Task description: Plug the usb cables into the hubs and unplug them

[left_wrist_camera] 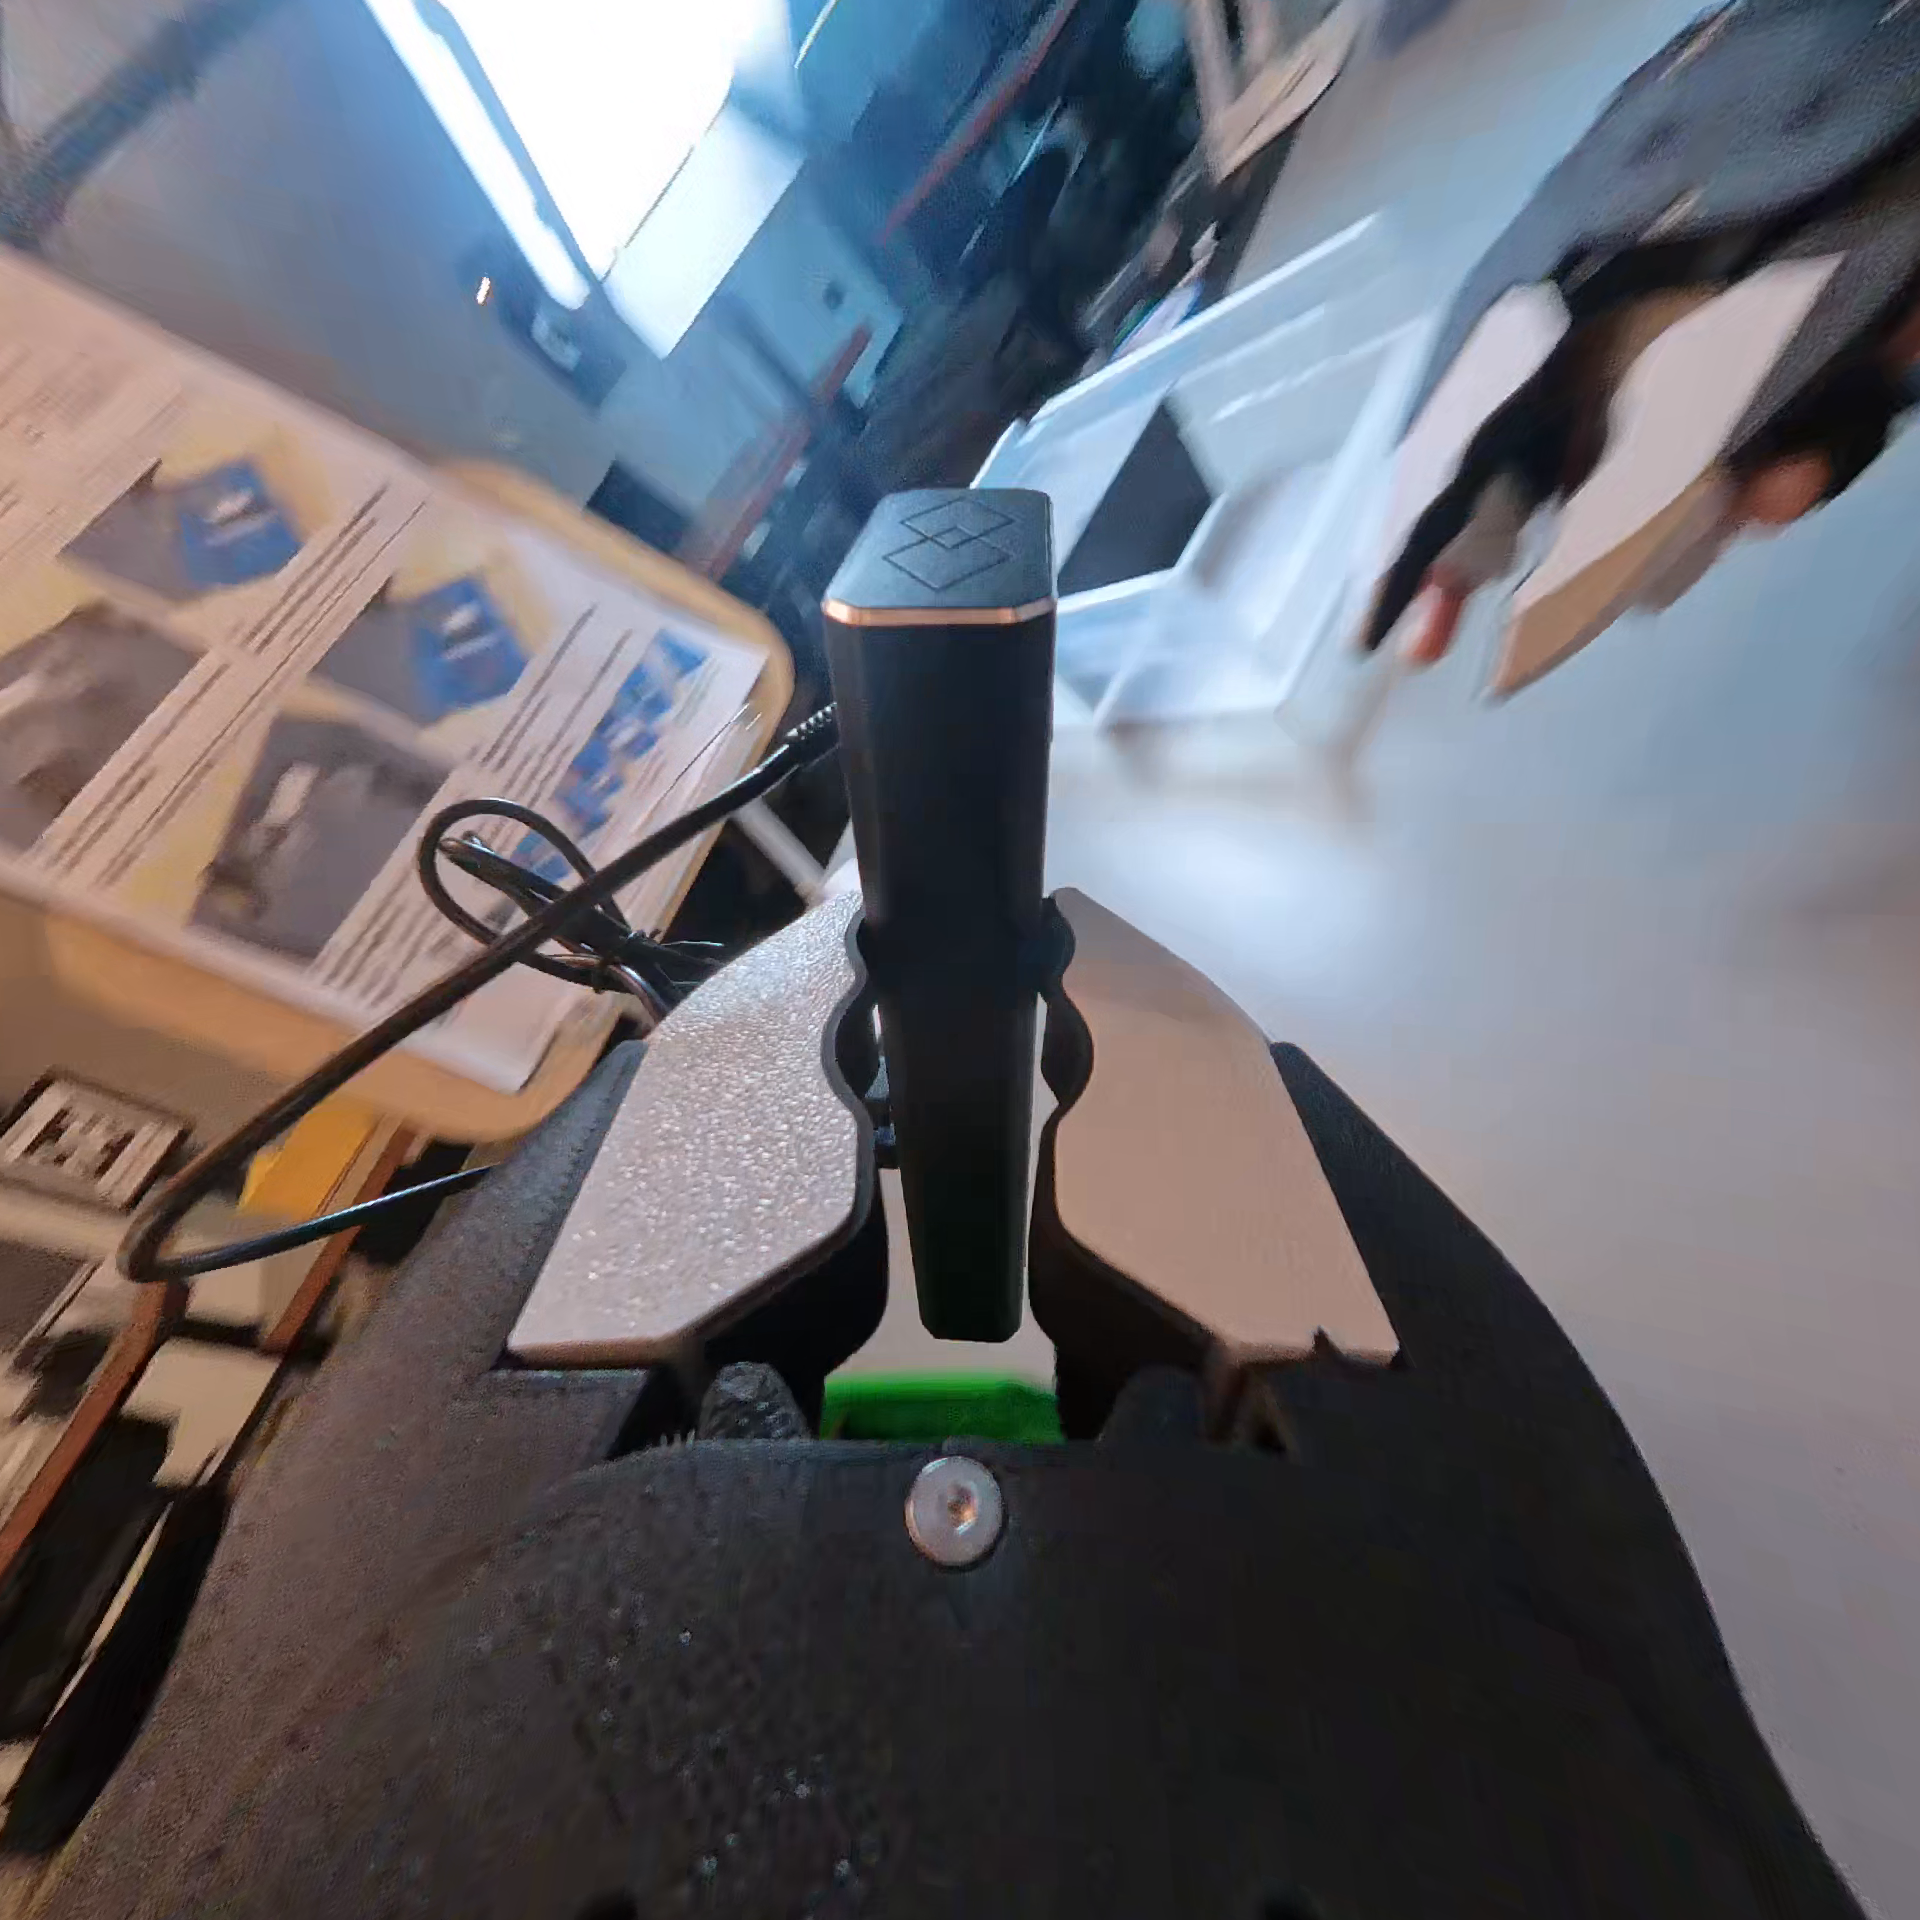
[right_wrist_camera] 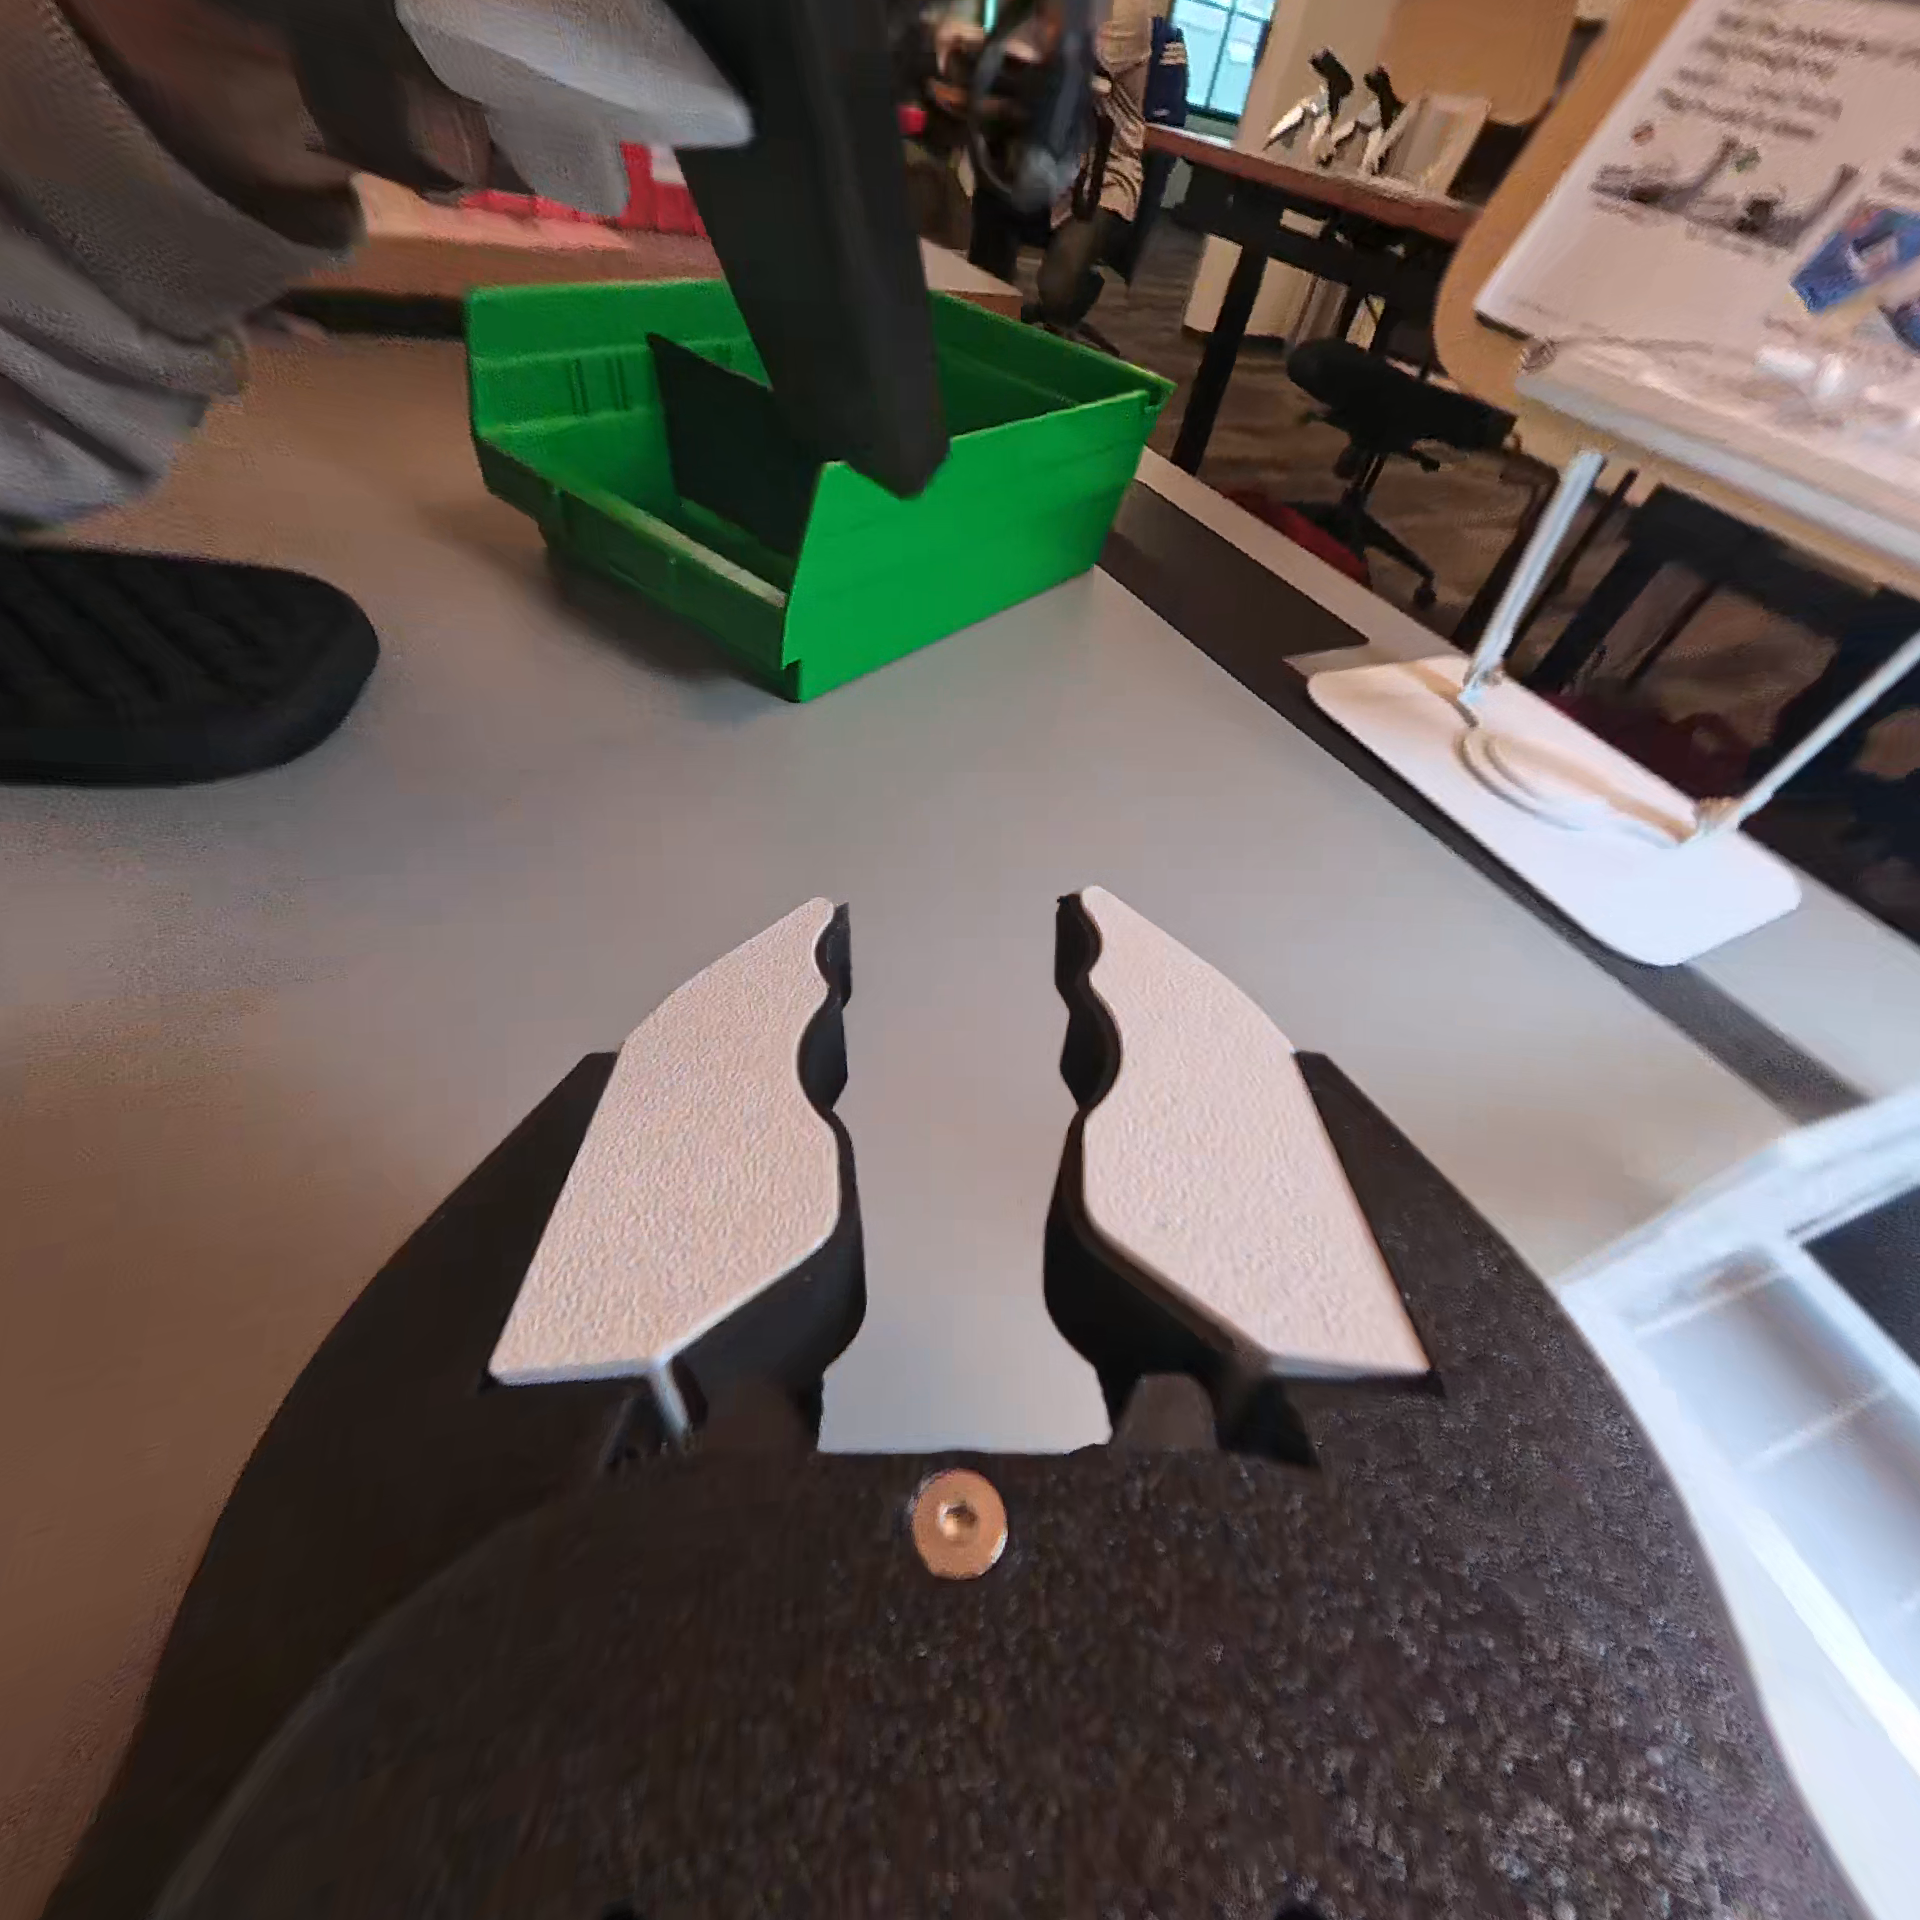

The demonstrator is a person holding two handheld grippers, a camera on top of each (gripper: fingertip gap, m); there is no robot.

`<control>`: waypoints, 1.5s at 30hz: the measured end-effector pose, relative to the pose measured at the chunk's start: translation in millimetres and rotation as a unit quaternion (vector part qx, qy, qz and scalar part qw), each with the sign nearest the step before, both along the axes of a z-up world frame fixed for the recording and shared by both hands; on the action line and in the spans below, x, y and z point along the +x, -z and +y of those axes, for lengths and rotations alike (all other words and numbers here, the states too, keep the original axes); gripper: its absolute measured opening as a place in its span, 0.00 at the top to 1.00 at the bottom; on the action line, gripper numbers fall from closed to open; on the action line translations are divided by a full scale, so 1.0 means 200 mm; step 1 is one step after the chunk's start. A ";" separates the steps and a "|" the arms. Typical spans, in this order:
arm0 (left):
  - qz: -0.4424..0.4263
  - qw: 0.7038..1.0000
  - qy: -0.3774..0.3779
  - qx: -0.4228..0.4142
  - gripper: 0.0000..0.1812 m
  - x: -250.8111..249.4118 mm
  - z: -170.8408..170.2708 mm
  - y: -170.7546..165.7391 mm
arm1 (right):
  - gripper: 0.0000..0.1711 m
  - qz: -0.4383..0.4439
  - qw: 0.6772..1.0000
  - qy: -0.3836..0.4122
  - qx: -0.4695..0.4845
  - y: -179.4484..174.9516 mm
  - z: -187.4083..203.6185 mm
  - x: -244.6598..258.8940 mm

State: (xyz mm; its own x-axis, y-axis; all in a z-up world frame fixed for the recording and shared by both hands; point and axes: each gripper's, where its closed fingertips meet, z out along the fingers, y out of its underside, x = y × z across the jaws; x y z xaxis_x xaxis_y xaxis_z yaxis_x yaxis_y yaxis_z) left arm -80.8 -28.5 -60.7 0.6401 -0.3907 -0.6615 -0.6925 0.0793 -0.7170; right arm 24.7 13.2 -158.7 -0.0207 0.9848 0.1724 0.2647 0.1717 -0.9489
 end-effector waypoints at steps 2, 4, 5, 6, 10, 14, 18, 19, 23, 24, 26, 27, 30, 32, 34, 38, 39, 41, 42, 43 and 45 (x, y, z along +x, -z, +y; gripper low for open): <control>-0.009 0.998 0.068 0.006 0.84 0.23 -0.03 0.08 | 0.74 -0.003 0.998 -0.019 0.057 0.03 -0.08 -0.05; -0.014 0.989 0.146 0.002 0.84 0.43 -0.08 0.16 | 0.71 0.002 0.995 -0.040 0.096 0.06 -0.16 -0.08; -0.014 0.984 0.177 -0.004 0.84 0.51 -0.10 0.20 | 0.68 0.006 0.993 -0.048 0.103 0.07 -0.19 -0.09; -0.014 0.978 0.206 -0.005 0.84 0.57 -0.14 0.23 | 0.67 0.013 0.992 -0.054 0.114 0.07 -0.21 -0.10; -0.048 0.958 0.282 0.001 0.84 0.71 -0.24 0.28 | 0.82 0.041 0.973 -0.084 0.213 0.07 -0.31 -0.10; -0.060 0.958 0.279 0.001 0.84 0.69 -0.24 0.30 | 0.83 0.028 0.958 -0.062 0.279 0.07 -0.28 -0.08; -0.145 0.961 0.228 -0.056 0.80 0.59 -0.18 0.30 | 0.83 0.026 0.941 0.004 0.336 0.03 -0.14 -0.06; -0.181 0.954 0.229 -0.067 0.79 0.57 -0.18 0.28 | 0.83 0.028 0.936 0.021 0.350 0.01 -0.10 -0.05; -0.365 0.883 0.258 -0.146 0.75 0.47 -0.17 0.18 | 0.83 0.037 0.903 0.067 0.423 -0.08 0.02 0.02; -0.421 0.850 0.259 -0.180 0.73 0.44 -0.15 0.17 | 0.84 0.037 0.890 0.069 0.449 -0.08 0.03 0.04; -0.518 0.784 0.231 -0.254 0.77 0.36 -0.08 0.22 | 0.83 0.037 0.873 0.064 0.482 -0.08 0.02 0.06; -0.558 0.745 0.226 -0.288 0.76 0.36 -0.06 0.26 | 0.84 0.040 0.866 0.058 0.496 -0.08 0.00 0.05; -0.613 0.657 0.239 -0.369 0.76 0.46 -0.06 0.36 | 0.83 0.051 0.844 0.031 0.533 -0.07 -0.11 0.02; -0.599 0.637 0.256 -0.412 0.71 0.59 -0.11 0.40 | 0.83 0.046 0.833 0.027 0.551 -0.06 -0.14 0.00; -0.595 0.634 0.254 -0.423 0.68 0.66 -0.13 0.42 | 0.83 0.040 0.820 0.028 0.571 -0.05 -0.13 -0.01; -0.573 0.644 0.227 -0.453 0.68 0.74 -0.16 0.49 | 0.83 0.004 0.788 0.051 0.613 0.00 -0.07 -0.01; -0.575 0.639 0.218 -0.463 0.70 0.76 -0.16 0.51 | 0.83 0.002 0.781 0.051 0.622 0.01 -0.07 -0.01; -0.580 0.633 0.203 -0.471 0.74 0.77 -0.15 0.55 | 0.84 -0.006 0.774 0.051 0.631 0.04 -0.07 -0.03; -0.580 0.633 0.198 -0.474 0.75 0.76 -0.14 0.56 | 0.82 -0.015 0.775 0.056 0.630 0.05 -0.05 -0.03; -0.580 0.631 0.193 -0.477 0.76 0.74 -0.13 0.57 | 0.81 -0.022 0.780 0.065 0.622 0.05 -0.03 -0.04; -0.579 0.638 0.180 -0.474 0.78 0.71 -0.11 0.59 | 0.80 -0.042 0.796 0.082 0.598 0.05 0.02 -0.04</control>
State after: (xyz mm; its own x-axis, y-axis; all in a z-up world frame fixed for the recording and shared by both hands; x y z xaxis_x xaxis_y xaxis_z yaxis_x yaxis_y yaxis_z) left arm 61.7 -50.5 -177.8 0.2399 -0.5239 0.8173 0.2864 -0.7662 -0.5752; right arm 17.0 16.6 -168.9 0.0298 0.1085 0.9936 0.4301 0.8960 -0.1108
